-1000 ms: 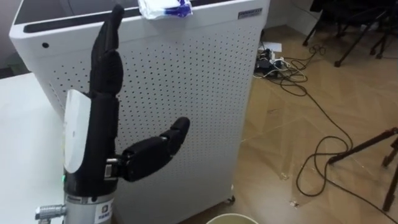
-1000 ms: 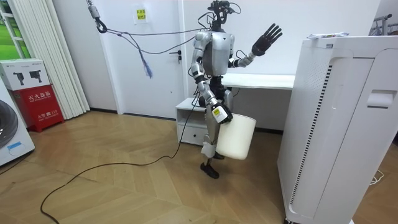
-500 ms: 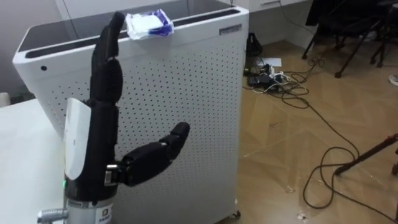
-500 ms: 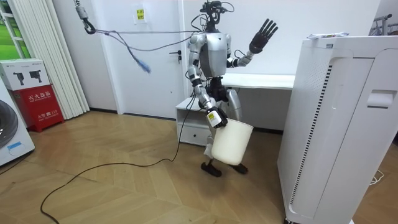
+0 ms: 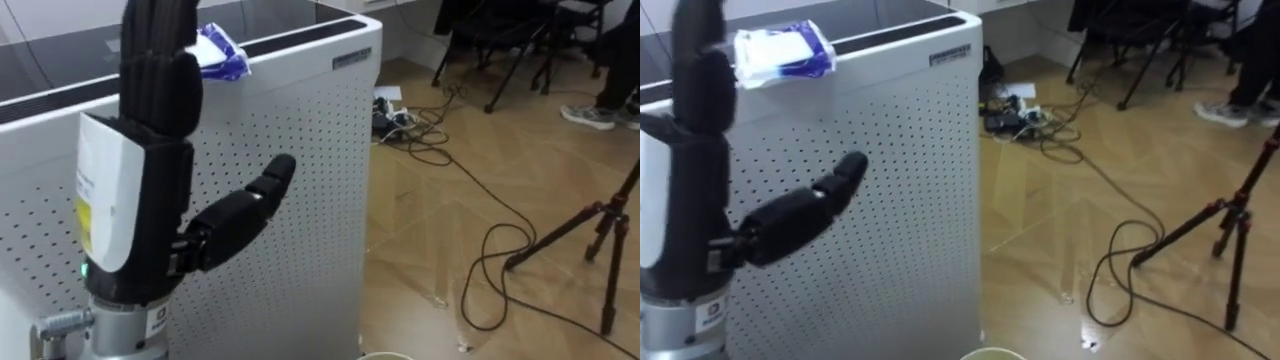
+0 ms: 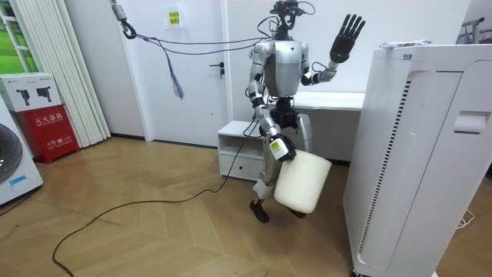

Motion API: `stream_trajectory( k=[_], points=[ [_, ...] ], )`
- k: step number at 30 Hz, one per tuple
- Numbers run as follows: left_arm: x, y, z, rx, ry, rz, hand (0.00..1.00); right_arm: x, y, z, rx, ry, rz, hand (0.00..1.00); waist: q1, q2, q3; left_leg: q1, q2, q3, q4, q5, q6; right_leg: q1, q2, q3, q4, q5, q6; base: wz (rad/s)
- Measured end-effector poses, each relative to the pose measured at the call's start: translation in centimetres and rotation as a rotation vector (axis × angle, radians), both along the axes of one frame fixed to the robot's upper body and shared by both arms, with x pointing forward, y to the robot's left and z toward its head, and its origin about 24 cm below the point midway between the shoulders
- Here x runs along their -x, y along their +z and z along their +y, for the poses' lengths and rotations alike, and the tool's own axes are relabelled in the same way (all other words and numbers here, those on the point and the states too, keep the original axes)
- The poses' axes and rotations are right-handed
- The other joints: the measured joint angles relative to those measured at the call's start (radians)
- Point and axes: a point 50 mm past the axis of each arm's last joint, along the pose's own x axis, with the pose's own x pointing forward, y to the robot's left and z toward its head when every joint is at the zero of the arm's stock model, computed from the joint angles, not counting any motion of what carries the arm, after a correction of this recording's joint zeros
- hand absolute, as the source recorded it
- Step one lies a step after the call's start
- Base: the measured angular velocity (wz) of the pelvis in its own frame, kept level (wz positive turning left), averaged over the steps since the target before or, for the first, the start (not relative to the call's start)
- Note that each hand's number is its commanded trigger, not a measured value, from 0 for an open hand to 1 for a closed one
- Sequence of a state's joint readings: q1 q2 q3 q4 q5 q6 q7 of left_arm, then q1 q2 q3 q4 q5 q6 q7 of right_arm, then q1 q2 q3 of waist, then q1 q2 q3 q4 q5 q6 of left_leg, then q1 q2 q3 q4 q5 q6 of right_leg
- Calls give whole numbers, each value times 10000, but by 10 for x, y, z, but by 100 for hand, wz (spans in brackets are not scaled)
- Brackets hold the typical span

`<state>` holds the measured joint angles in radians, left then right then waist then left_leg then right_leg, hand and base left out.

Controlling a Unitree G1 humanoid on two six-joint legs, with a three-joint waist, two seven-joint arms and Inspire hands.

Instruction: Pick garbage

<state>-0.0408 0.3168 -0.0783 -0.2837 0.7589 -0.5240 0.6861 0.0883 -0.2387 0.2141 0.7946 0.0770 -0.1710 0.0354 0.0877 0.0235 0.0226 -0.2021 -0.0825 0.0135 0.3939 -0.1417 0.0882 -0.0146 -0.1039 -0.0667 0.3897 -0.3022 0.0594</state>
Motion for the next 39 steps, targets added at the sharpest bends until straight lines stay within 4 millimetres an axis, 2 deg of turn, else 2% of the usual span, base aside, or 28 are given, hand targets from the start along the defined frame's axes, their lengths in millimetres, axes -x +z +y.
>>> stream_trajectory(
  k=[4, 9, 10, 16, 19, 21, 27, 31, 35, 39],
  points=[
    [2, 7, 2, -571, 333, -416, 0, -5, 4, 4, -79, 460, -211, 100, 51, 51, -26, 26, -17, -228, -276, 10, -30, 390, 29, -474, -873, 231, -66, 19],
    [7, 17, 3, -774, 600, -939, 0, -8, 7, 6, -255, 712, -295, 100, 165, 36, -41, 61, -122, -460, -564, 64, -113, 644, 12, -838, -1359, 292, -119, 16],
    [8, 17, 3, -775, 628, -925, 0, -6, 6, 5, -247, 734, -252, 100, 159, 12, -69, 70, -149, -520, -578, 65, -115, 741, 10, -929, -1498, 302, -134, 21],
    [9, 15, 7, -902, 962, -780, 0, -4, 5, 4, -217, 934, -124, 100, 281, -84, -99, 337, -194, -598, -766, 76, -137, 1043, -2, -1095, -1712, 312, -151, 6],
    [7, 15, 12, -1343, 1342, -549, 0, -3, 5, 3, -229, 1013, -74, 100, 299, -167, -181, 448, -186, -583, -861, 105, -182, 1138, -9, -1367, -1747, 318, -161, 1],
    [8, 15, 16, -1711, 1763, -458, 0, -2, 5, 3, -260, 1037, -21, 100, 297, -206, -216, 533, -180, -588, -890, 109, -189, 1276, 5, -1400, -1869, 344, -198, 2],
    [11, 11, 22, -2396, 2454, -226, 0, 0, 5, -2, -176, 1049, 193, 100, 381, -98, -281, 704, -176, -723, -932, 133, -231, 1468, 17, -1618, -1858, 405, -182, 4],
    [15, 8, 26, -2901, 2894, -92, 0, 0, 5, -4, -106, 1053, 202, 100, 482, 21, -273, 730, -190, -855, -917, 170, -248, 1529, 37, -1736, -1865, 456, -190, 4],
    [16, 5, 27, -3133, 3050, 120, 0, -1, 6, -8, -37, 994, 174, 100, 560, 174, -177, 740, -238, -1041, -969, 260, -268, 1567, 47, -1883, -1943, 467, -196, 13],
    [18, 1, 29, -3683, 3146, 348, 0, -1, 6, -7, -120, 1128, 225, 100, 576, 244, -195, 734, -323, -1262, -1212, 447, -316, 1576, 64, -2066, -2046, 496, -223, 15]
  ],
)
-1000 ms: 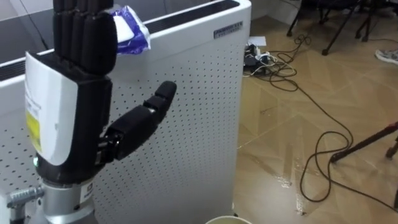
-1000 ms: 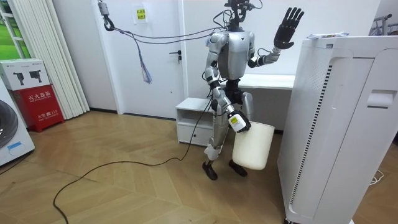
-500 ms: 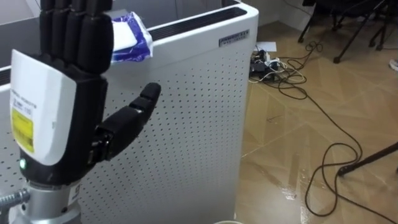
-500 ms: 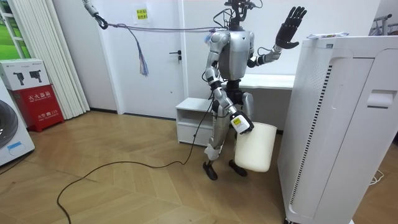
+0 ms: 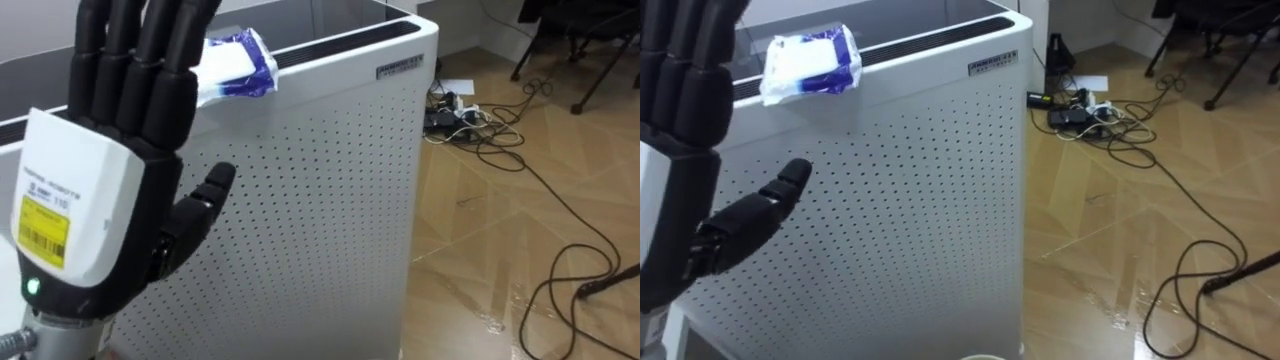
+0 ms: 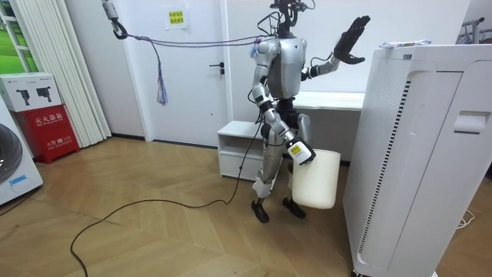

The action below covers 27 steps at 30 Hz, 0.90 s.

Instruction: Pick garbage

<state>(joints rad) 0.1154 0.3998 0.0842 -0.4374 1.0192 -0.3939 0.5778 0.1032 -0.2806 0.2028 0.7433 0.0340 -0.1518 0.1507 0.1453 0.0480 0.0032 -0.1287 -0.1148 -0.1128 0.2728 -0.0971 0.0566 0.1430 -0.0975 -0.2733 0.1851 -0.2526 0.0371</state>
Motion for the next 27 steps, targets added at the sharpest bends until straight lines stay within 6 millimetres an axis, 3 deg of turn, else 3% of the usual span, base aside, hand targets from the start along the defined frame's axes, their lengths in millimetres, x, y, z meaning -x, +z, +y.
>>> stream_trajectory(
  k=[6, 17, 27],
  points=[
    [3, -4, 4, -122, 147, 231, 0, 1, -1, -1, 22, 60, 69, 100, -28, 176, 82, -68, -21, -169, -70, 39, -34, -3, 7, -233, -48, 8, -14, 10],
    [-1, -8, 5, -452, 369, 1111, 0, -2, 2, 1, 4, 298, -49, 100, -49, 80, 98, 31, -35, -43, -137, 50, -44, 136, -19, -311, -160, 8, -13, 0],
    [-9, -6, 12, -534, 1012, 1382, 0, -1, 1, 2, 549, 1226, 135, 100, -370, 80, 76, 170, -36, -72, -132, 66, -18, 284, -23, -300, -130, 9, -15, 0]
  ],
)
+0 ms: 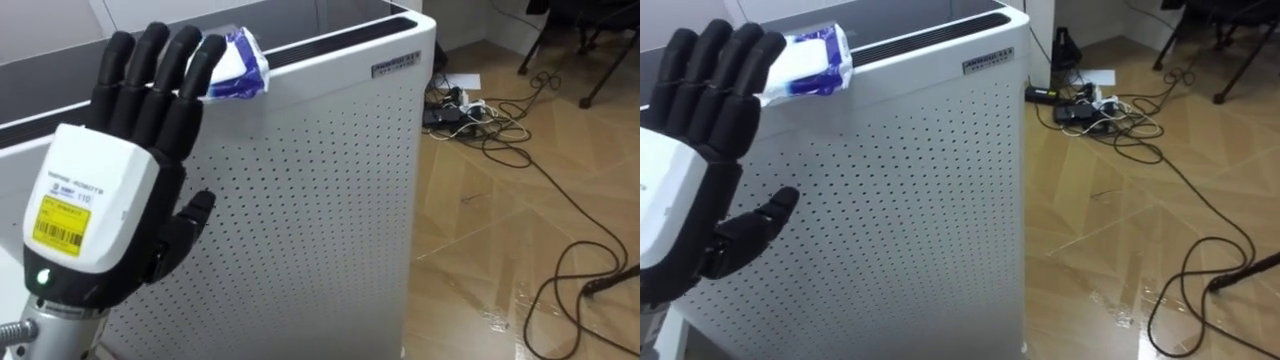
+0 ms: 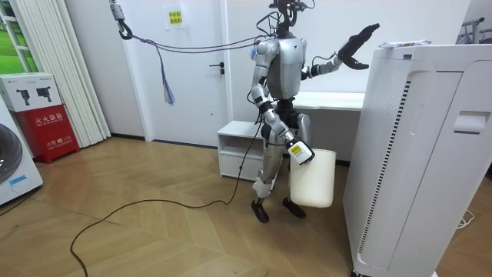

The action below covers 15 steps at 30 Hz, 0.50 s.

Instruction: Pick garbage

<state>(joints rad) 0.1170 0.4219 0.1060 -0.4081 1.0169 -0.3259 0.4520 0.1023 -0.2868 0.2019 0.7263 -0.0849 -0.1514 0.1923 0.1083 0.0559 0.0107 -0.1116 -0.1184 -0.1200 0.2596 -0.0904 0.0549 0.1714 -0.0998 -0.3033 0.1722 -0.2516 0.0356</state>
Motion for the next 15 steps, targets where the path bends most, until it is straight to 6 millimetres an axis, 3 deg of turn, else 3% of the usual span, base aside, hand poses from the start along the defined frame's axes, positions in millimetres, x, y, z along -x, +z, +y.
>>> stream_trajectory(
  k=[11, 15],
  points=[
    [-4, 10, 2, -220, 7, -474, 0, 7, 3, -11, 425, 130, 59, 100, -36, 149, -93, 8, -2, 70, -22, 9, 9, 4, -8, 1, -31, 3, 0, 0],
    [-4, 10, 3, -182, 125, -467, 0, 10, 1, -13, 498, 37, 225, 100, -47, 189, -85, 12, 5, 73, -36, 9, 9, 4, -6, 2, -31, 3, 0, 0]
  ],
)
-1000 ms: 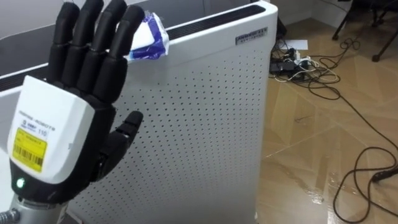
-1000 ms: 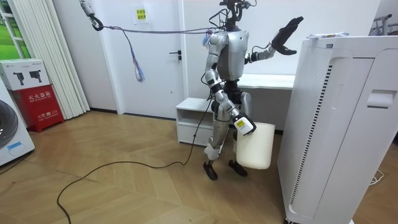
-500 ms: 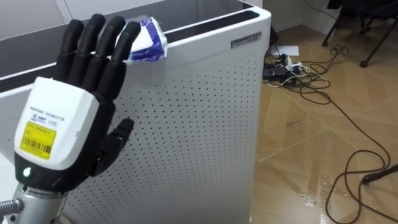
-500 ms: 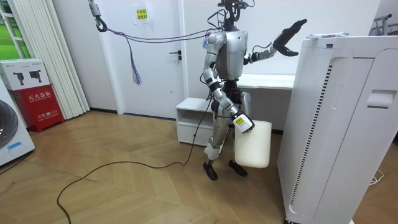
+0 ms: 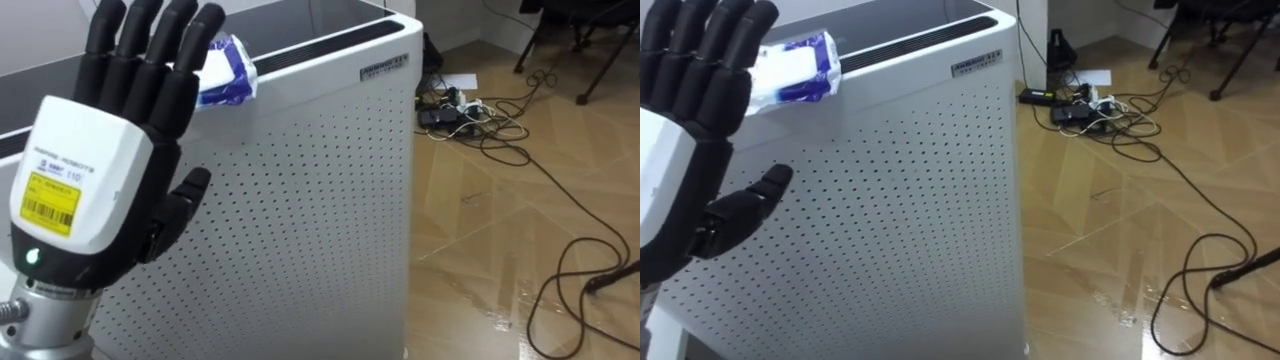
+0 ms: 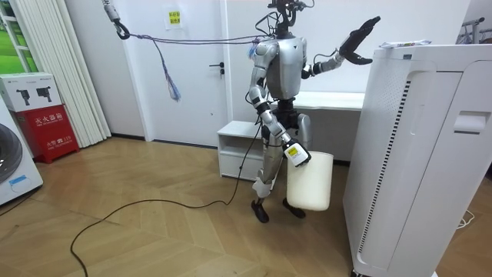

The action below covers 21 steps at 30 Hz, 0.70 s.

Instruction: Pick garbage

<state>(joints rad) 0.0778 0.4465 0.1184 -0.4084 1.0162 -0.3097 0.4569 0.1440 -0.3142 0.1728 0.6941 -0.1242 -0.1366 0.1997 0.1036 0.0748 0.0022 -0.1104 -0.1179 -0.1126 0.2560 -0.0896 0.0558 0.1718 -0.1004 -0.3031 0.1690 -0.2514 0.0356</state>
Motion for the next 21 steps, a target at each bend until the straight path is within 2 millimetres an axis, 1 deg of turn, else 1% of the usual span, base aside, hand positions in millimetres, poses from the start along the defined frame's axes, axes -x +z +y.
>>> stream_trajectory(
  k=[5, 9, 11, 14, 17, 21],
  points=[
    [0, 0, 0, 31, -6, -14, 0, 0, 0, 0, 12, -22, 74, 100, 8, -9, 12, 3, 0, -2, -4, 0, 0, -5, -1, 4, 13, 0, 0, 0],
    [-2, 5, 0, 38, 40, -195, 0, 2, -2, 0, 14, -67, 284, 100, 7, -75, 57, 10, 3, 14, 7, 0, 0, 0, -1, 11, 11, 0, 0, 0],
    [-4, 8, 0, 87, 131, -291, 0, 2, -2, 0, 9, -67, 309, 100, 9, -74, 71, 11, 5, 21, 7, 0, 1, 0, -1, 12, 11, 0, 0, 0],
    [-6, 9, 2, 86, 316, -218, 0, 2, -2, -1, 26, -30, 440, 100, -129, -68, 80, 11, 2, 20, 4, -1, 2, 1, -4, 15, 18, 0, 0, 0],
    [-13, 8, 4, 95, 519, -18, 0, 2, -3, -2, 133, 21, 571, 100, -202, -16, 97, 10, 8, 57, 14, -3, 4, 3, -4, 31, 28, 0, -1, 0],
    [-23, 0, 12, 277, 1049, 471, 0, 3, -4, -3, 239, -10, 735, 100, -246, 143, 72, 38, 27, 228, 21, -11, 16, -3, -6, 192, 35, 2, -3, -9]
  ],
)
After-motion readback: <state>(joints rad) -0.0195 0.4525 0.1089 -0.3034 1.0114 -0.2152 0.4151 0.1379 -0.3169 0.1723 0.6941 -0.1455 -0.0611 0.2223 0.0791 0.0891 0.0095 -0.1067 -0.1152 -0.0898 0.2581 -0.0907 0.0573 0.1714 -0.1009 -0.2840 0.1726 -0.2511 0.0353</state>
